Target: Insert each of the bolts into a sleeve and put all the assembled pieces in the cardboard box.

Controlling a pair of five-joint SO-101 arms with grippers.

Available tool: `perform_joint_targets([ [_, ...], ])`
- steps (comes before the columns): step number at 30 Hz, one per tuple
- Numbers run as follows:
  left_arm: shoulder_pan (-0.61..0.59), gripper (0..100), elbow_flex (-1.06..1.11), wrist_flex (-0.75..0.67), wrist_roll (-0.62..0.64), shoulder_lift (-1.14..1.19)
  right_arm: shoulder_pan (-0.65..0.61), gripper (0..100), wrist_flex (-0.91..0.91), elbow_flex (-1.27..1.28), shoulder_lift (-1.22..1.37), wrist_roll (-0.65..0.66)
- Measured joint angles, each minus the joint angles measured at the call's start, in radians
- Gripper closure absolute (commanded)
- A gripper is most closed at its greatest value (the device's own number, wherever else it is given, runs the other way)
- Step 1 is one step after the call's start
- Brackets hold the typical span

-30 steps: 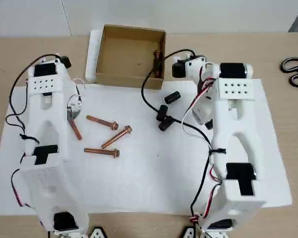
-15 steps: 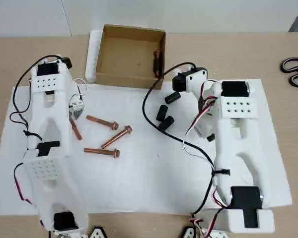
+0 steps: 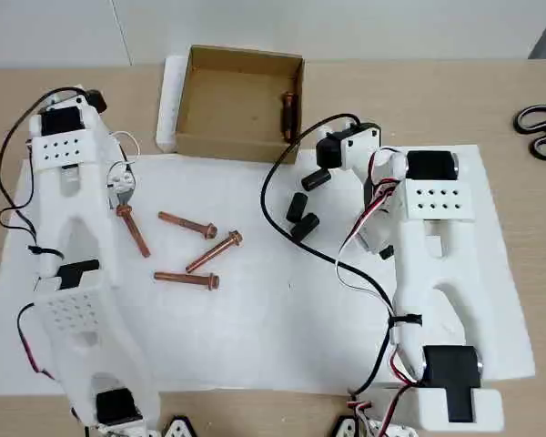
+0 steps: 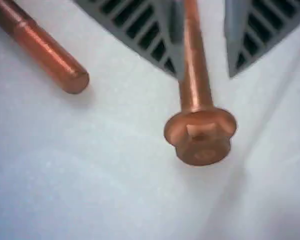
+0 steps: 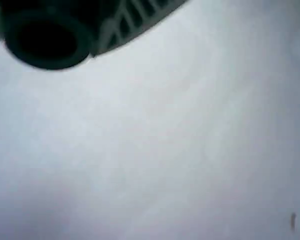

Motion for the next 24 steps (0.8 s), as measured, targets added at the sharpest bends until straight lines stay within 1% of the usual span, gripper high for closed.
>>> perform_joint_targets([
  [5,0.000,94,0.000,0.000,0.000,0.000,0.000,99.1,0.000,0.000,0.000,0.000],
  [8,0.000,92,0.014,0.000,0.000,0.000,0.000,99.1,0.000,0.000,0.000,0.000],
  [17,0.000,91,0.127,0.000,0.000,-0.018,0.000,99.1,0.000,0.000,0.000,0.000],
  [24,-0.002,91,0.133,0.000,-0.003,-0.055,0.000,99.1,0.000,0.000,0.000,-0.018],
])
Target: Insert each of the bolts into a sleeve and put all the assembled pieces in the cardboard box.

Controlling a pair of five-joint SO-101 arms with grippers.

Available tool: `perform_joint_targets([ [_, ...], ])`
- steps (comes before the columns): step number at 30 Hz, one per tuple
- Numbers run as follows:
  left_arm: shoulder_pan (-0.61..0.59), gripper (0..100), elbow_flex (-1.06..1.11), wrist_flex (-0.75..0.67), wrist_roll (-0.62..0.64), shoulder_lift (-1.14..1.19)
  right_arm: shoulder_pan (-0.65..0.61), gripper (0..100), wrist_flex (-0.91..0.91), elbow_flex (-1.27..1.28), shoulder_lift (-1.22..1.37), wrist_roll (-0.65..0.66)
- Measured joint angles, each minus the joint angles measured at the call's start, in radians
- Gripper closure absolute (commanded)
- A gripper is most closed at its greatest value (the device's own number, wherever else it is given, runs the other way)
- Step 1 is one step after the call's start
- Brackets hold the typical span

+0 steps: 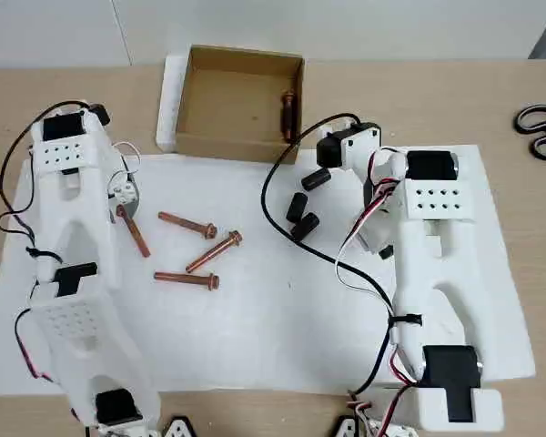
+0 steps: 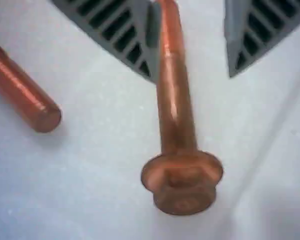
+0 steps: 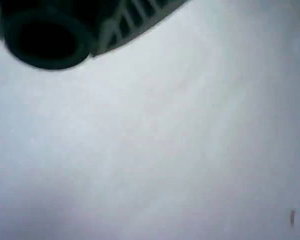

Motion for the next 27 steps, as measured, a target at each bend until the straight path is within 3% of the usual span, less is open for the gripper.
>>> perform_joint_targets([
  [27,0.002,91,0.120,-0.155,-0.023,0.035,0.000,99.1,0.000,0.000,0.000,-0.009],
])
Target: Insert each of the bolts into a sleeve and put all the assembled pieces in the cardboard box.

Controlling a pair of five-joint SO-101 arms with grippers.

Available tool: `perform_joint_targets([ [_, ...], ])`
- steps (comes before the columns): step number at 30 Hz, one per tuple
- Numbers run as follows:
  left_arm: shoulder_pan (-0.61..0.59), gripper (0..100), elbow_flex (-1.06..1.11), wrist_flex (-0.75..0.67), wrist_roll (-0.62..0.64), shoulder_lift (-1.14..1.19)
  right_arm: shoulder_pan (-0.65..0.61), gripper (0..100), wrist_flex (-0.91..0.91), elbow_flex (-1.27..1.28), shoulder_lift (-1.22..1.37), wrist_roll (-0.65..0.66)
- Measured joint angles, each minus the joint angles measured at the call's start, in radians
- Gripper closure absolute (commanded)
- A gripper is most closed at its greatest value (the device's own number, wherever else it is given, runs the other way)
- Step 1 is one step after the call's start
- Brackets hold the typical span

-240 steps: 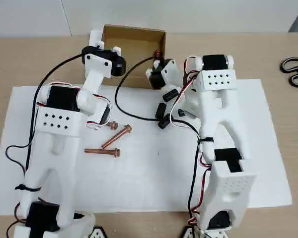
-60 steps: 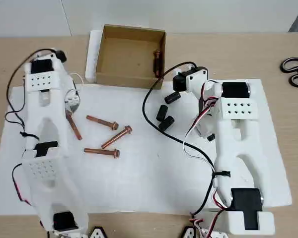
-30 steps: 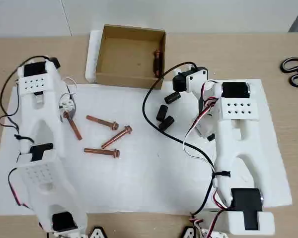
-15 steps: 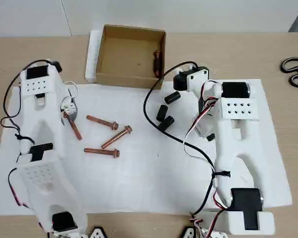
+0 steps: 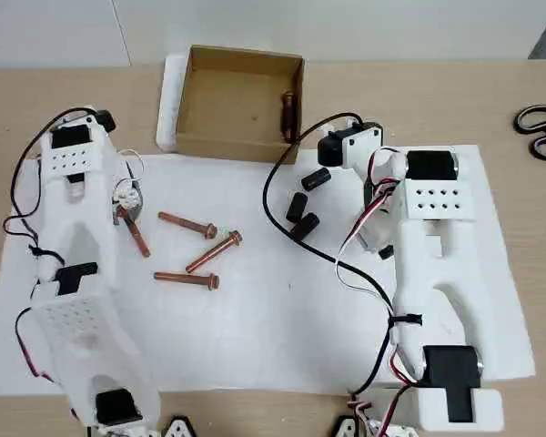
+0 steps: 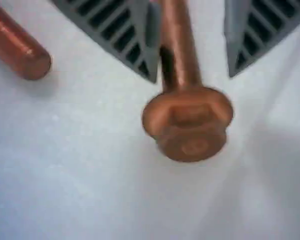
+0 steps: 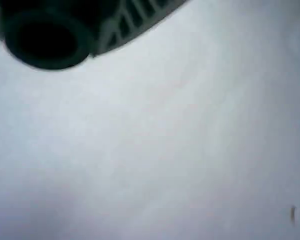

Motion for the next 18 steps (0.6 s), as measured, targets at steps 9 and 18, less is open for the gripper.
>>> perform_joint_targets([
  [9,0.003,93,-0.003,-0.011,-0.003,0.046,0.000,99.1,0.000,0.000,0.000,0.000],
  [18,0.008,99,-0.006,-0.015,0.000,0.046,0.000,99.1,0.000,0.000,0.000,0.000],
])
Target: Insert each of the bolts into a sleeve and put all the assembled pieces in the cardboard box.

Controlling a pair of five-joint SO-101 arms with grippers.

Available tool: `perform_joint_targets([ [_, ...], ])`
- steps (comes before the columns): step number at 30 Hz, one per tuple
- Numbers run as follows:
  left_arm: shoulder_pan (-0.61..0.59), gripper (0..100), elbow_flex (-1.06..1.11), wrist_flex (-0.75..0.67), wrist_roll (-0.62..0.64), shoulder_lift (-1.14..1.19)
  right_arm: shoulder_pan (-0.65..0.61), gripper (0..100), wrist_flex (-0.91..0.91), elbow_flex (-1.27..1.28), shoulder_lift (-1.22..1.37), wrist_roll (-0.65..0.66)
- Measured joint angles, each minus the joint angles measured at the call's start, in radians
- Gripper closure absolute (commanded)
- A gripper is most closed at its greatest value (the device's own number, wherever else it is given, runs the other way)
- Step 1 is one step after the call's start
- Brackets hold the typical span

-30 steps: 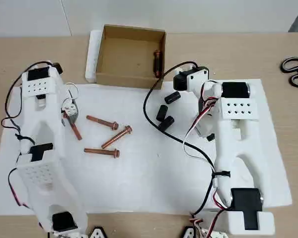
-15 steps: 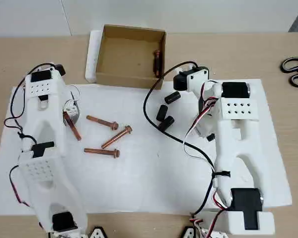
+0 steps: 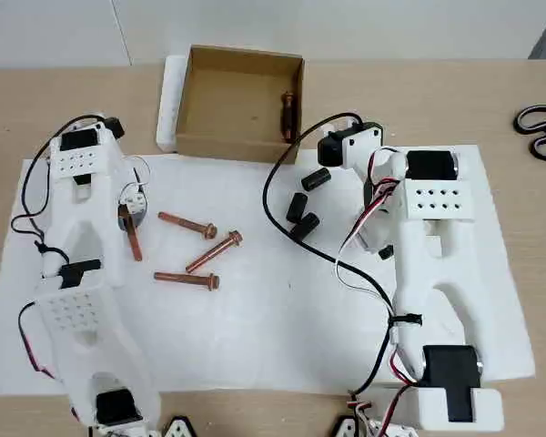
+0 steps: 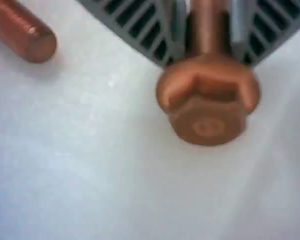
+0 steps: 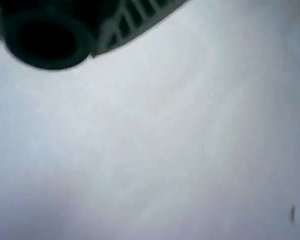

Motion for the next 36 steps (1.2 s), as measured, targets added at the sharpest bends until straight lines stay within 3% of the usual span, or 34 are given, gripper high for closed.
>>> perform_joint_targets([
  [9,-0.002,99,-0.176,0.137,0.002,0.008,0.000,99.1,0.000,0.000,0.000,0.000],
  [14,0.069,99,-0.290,0.164,-0.003,-0.083,0.000,99.5,0.000,0.000,-0.012,0.000],
  [19,0.146,100,-0.298,0.173,-0.081,-0.204,-0.037,99.5,0.043,0.000,-0.110,0.000],
  [26,0.153,100,-0.298,0.175,-0.227,-0.341,-0.101,99.4,0.064,0.000,-0.255,-0.109],
  [36,0.256,100,-0.187,0.175,-0.120,-0.694,-0.183,99.5,0.160,0.051,-0.511,-0.255],
])
